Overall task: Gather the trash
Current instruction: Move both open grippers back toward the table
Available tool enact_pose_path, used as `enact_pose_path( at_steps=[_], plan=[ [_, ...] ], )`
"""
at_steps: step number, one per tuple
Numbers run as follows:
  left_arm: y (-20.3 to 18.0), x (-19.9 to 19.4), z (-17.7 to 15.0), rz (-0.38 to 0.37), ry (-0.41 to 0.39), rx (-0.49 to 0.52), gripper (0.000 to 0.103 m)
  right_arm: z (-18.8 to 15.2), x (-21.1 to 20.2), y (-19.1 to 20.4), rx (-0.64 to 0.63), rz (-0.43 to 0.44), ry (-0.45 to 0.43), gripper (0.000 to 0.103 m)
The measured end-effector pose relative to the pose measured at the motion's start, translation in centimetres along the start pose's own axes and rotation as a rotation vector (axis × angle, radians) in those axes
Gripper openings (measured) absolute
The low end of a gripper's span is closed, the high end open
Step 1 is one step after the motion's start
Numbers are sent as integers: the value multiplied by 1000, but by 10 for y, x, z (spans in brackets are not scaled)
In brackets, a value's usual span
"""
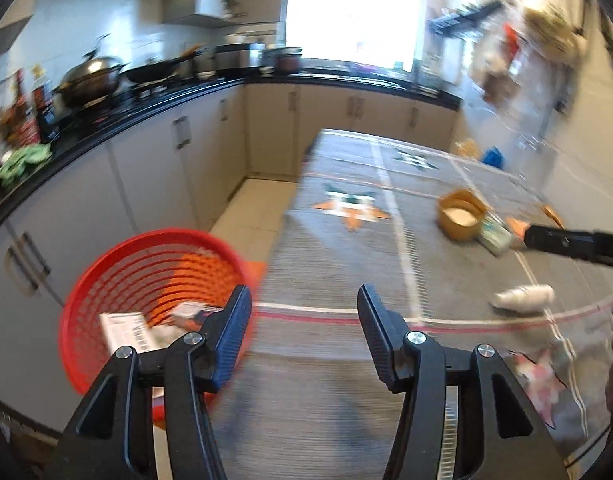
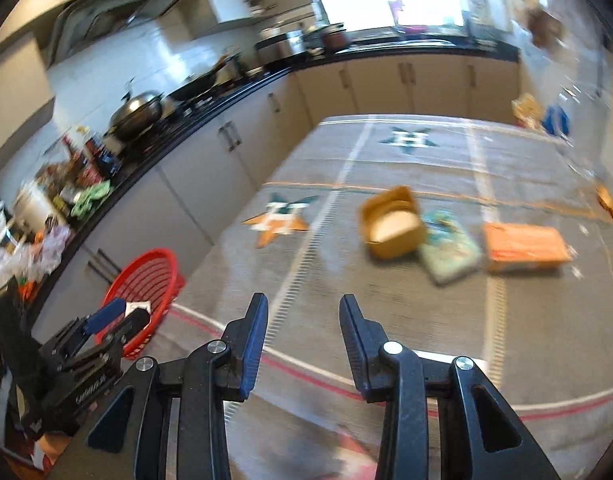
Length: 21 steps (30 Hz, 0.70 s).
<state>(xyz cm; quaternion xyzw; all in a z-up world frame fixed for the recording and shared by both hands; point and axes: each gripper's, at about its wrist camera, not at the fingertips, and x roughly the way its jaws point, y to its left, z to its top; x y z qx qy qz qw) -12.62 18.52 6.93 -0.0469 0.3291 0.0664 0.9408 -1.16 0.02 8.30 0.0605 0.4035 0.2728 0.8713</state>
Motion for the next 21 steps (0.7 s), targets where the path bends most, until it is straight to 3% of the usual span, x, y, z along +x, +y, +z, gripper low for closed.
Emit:
enact_pose_path(
  at_steps=[6,11,21],
  plan=[
    [-64,5,1,-108,29,129,59,-9,-25,-55,85,-28,-30,40],
    [-120,15,-1,-206,56,283,69,-18,-42,-93,145,-32,-53,40],
    [-210,51,-5,-295,141,592,70,-30,-69,-169,270,-53,-87,40]
  ],
)
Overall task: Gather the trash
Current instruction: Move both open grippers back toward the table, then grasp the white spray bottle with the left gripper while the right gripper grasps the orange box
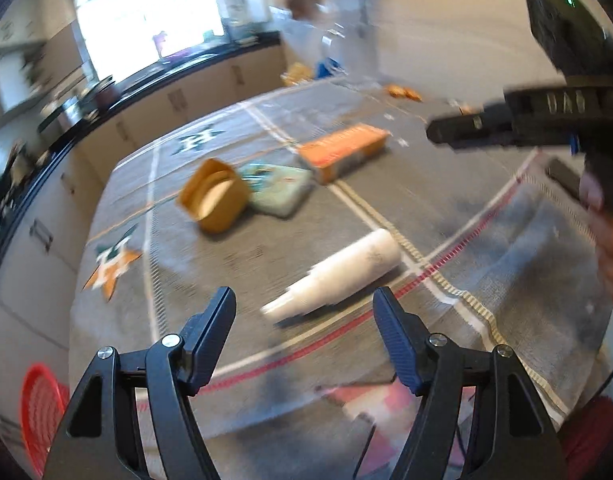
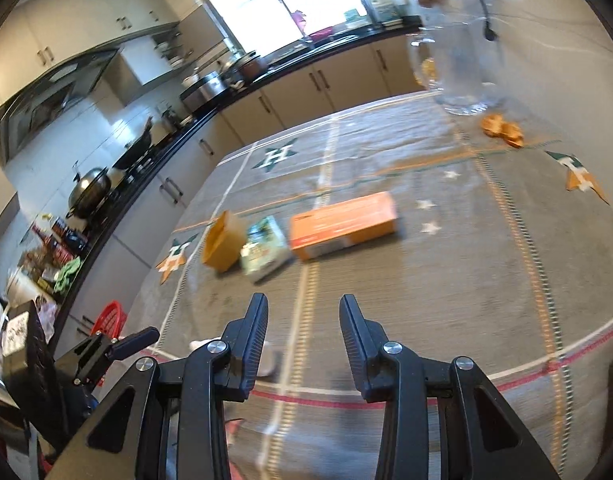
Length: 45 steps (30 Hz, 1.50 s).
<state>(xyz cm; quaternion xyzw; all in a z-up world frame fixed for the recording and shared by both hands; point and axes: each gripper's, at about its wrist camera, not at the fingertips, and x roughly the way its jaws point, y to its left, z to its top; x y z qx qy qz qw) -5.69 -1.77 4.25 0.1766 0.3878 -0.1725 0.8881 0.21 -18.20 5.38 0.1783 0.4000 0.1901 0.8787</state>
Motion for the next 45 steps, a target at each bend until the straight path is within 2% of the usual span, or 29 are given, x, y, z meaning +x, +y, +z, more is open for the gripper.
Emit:
enact_pose_path(
  at_steps=[5,9,11,13,16,20,25,29,34,36,40,42,45],
  plan=[
    [-22,28,12,38,46,92,70,10,-2,-21,30,-13,4,40],
    [-23,45,21,69,66,88,70,26,1,-27,32,-31,18,41],
    [-19,50,24,57,67,42,63,38,6,-26,15,-33,29,43],
    [-12,55,24,44,84,-13,46,51,14,-24,5,-43,37,46],
    [1,56,20,30,86,-121,32,75,39,-20,-25,-60,59,47],
    [26,55,12,19,70,-269,29,99,83,-20,-49,-76,111,47],
    [50,52,3,2,38,-385,29,112,130,-26,-45,-61,165,47],
    [58,51,1,-36,24,-429,29,110,145,-31,-37,-58,198,47],
    [58,46,-4,-51,16,-452,29,89,131,-29,-38,-7,259,49],
    [58,46,-3,-45,16,-455,29,74,120,-27,-23,45,292,62],
    [60,48,-4,-43,15,-460,29,45,106,-17,-76,146,323,68],
    [59,48,-3,-39,17,-456,29,34,104,-9,-142,141,311,69],
    [59,49,-3,-37,17,-454,29,23,107,8,-276,38,284,69]
  ],
)
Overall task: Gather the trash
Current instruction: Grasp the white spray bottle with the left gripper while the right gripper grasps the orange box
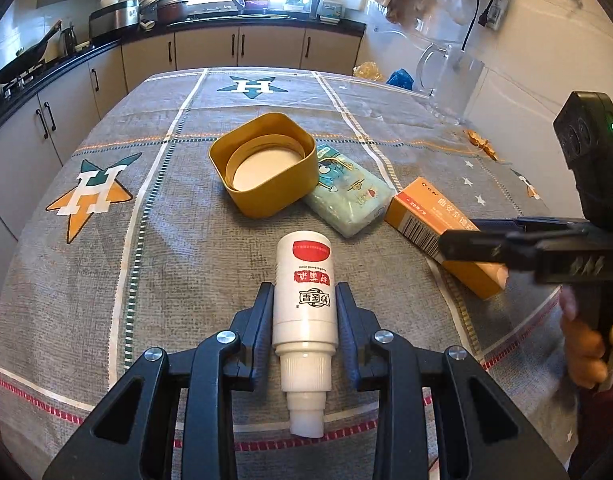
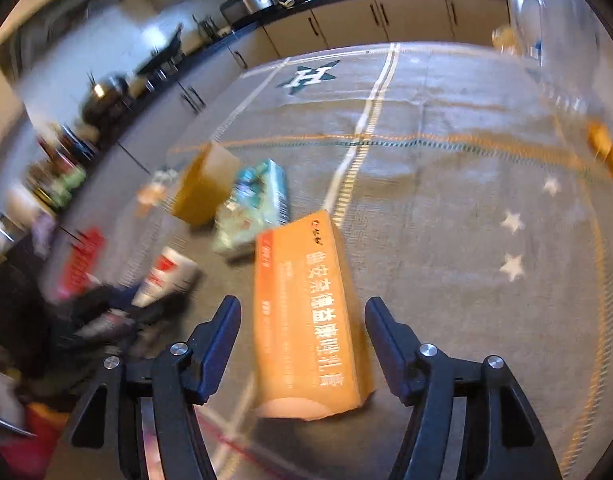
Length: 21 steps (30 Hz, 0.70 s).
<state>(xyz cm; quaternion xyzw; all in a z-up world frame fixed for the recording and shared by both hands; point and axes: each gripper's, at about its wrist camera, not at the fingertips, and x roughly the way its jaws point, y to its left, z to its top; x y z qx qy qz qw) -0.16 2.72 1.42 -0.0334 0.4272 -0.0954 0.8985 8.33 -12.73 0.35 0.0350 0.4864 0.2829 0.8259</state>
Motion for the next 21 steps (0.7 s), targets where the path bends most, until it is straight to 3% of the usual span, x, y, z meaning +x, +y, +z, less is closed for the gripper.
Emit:
enact_pose_path(
  at_steps=[5,7,9,21],
  plan=[
    [-1,1,1,8,1,6,29,-8,7,21,-136,-133,-11,69],
    [-2,2,1,10,0,9,29,-9,8,23,-157,-166,-16,64],
    [-1,2,1,9,0,7,29,-9,10,28,-170,-208,-24,53],
    [-1,3,1,-3,-1,8,29,-5,-3,16,-91,-173,-72,53]
  ],
)
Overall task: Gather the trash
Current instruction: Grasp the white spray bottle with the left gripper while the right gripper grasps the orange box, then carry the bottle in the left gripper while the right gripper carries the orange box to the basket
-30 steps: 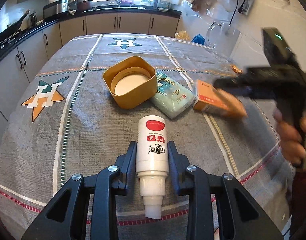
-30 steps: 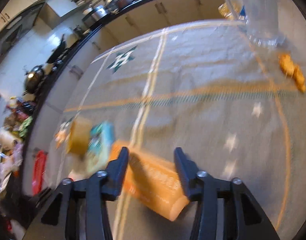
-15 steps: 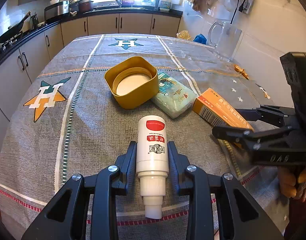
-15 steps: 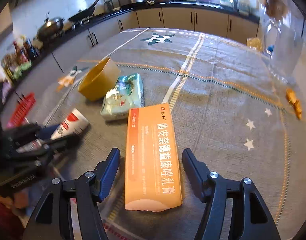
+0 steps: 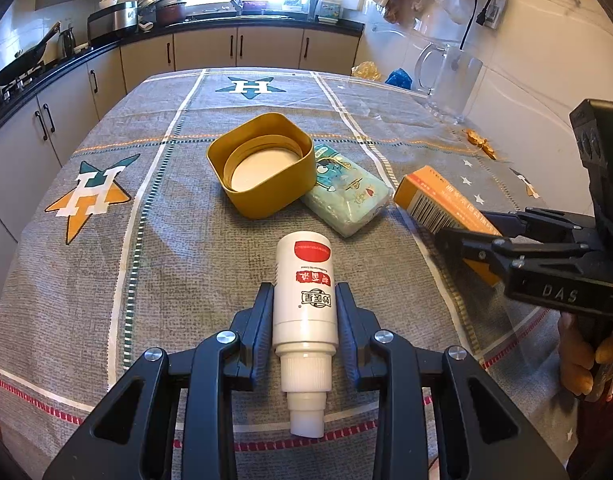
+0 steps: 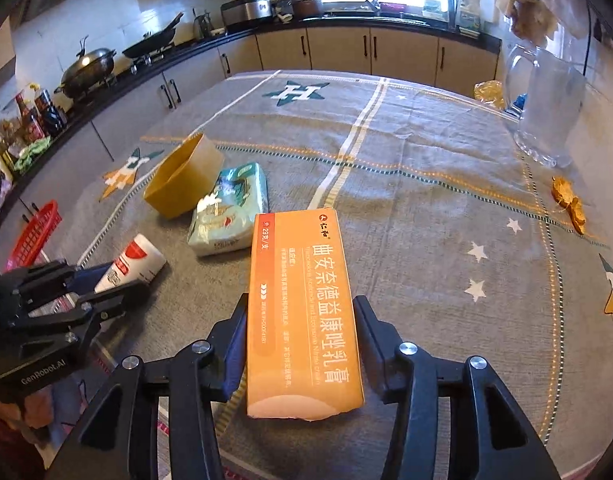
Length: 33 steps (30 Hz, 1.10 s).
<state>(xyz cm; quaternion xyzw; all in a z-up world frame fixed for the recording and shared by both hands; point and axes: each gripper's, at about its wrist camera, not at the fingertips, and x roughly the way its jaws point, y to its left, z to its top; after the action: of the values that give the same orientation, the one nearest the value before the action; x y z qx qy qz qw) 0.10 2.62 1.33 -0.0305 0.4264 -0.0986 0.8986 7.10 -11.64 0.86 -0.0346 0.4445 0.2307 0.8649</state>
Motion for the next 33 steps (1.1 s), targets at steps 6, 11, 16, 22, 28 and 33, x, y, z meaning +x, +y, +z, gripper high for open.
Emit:
enact_pose_path(
  at_steps=[6,11,16,22,28,33],
  plan=[
    [2,-2,-1,-12,-7,0,29,1,-3,-4,34,10,-12,53],
    [1,-5,-1,-17,-25,0,29,2,-6,-6,52,18,-30,53],
    [3,-9,0,-10,-48,-8,29,3,-12,-6,60,30,-55,53],
    [5,-11,2,-5,-61,-19,29,5,-19,-1,49,55,-81,53],
    [7,-15,4,14,-74,-25,29,6,-28,7,54,79,-101,53],
    [9,-25,2,26,-86,-36,29,2,-47,20,69,98,-133,53]
  ],
)
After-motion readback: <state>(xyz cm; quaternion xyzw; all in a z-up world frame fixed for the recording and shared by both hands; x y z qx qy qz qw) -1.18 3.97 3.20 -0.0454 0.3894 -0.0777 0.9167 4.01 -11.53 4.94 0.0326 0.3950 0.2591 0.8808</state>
